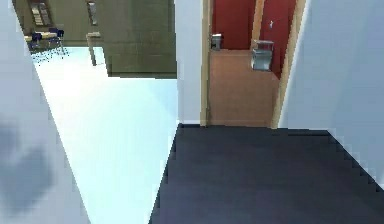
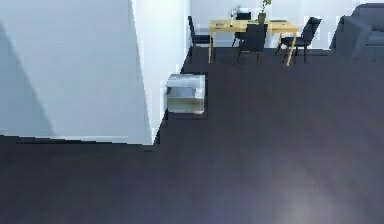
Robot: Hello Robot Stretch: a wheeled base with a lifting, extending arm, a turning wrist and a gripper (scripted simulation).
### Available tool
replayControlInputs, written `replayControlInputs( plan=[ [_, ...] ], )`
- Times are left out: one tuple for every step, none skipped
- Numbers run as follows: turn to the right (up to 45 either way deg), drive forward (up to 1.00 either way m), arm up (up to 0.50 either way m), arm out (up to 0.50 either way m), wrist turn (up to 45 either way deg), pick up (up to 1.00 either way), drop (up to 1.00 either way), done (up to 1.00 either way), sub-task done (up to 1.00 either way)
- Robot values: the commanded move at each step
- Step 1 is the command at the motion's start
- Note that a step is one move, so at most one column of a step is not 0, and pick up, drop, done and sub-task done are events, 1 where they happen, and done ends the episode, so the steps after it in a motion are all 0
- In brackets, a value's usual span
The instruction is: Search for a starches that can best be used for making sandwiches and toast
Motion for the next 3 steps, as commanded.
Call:
replayControlInputs(
  plan=[
    [45.0,0.00,0.00,0.00,0.0,0.00,0.00,0.00,0.00],
    [45.0,0.00,0.00,0.00,0.0,0.00,0.00,0.00,0.00],
    [0.0,0.15,0.00,0.00,0.0,0.00,0.00,0.00,0.00]
  ],
)
